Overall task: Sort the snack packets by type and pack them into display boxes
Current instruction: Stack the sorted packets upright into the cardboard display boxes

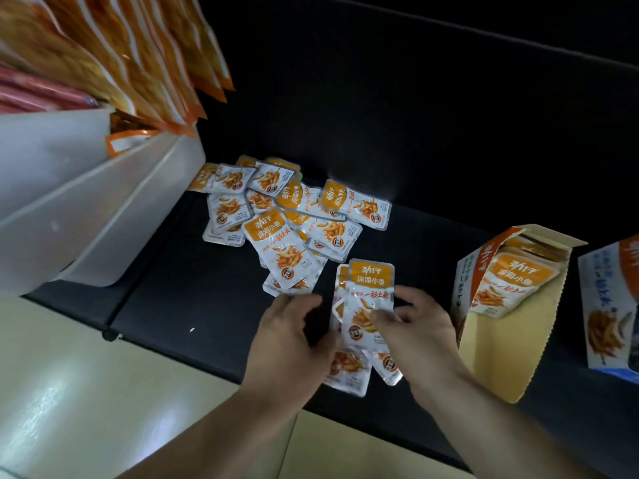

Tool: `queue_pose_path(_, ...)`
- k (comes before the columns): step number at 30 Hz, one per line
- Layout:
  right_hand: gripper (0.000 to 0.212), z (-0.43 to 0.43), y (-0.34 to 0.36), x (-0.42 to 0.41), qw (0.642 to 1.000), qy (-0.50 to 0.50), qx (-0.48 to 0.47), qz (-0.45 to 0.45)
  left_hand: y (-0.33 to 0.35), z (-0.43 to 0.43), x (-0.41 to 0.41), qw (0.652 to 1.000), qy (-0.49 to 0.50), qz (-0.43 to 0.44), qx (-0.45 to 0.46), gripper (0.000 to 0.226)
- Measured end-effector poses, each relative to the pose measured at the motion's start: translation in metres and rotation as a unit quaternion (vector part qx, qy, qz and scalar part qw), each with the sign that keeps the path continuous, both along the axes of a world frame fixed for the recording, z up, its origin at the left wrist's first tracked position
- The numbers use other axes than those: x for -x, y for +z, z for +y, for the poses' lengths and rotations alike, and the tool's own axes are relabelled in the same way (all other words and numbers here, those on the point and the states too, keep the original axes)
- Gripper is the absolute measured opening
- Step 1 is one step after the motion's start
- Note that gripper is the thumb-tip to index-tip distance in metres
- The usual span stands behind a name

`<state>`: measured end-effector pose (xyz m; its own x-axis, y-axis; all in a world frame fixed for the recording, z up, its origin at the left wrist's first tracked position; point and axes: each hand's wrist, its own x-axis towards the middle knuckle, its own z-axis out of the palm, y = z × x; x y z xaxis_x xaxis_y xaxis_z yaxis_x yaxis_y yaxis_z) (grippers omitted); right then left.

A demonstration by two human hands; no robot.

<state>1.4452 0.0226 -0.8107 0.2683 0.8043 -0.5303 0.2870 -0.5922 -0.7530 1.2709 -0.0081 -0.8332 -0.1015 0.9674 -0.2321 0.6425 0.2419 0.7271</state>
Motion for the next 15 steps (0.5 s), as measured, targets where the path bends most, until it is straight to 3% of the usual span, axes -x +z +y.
queue_pose_path(2, 0.035, 0.0, -0.002, 0.003, 1.0, -0.011, -0.009, 0.004, -0.004, -0.011, -0.001, 0.998, -0.039, 0.047, -0.006, 0.066)
queue_pose_path(6, 0.042, -0.003, -0.002, 0.006, 1.0, 0.007, -0.009, 0.014, -0.006, -0.017, -0.017, 0.996, -0.073, 0.057, -0.011, 0.059)
queue_pose_path(8, 0.042, -0.005, -0.001, 0.006, 0.999, 0.043, 0.0, 0.014, -0.007, -0.014, -0.018, 0.998, -0.053, 0.02, -0.001, 0.058)
queue_pose_path(12, 0.043, -0.002, 0.003, 0.007, 0.996, 0.08, 0.026, 0.037, 0.003, -0.01, -0.018, 0.989, -0.036, -0.136, 0.041, 0.063)
queue_pose_path(15, 0.045, -0.001, 0.003, 0.005, 0.995, 0.08, 0.027, 0.051, 0.017, -0.006, -0.018, 0.985, -0.08, -0.151, 0.033, 0.045)
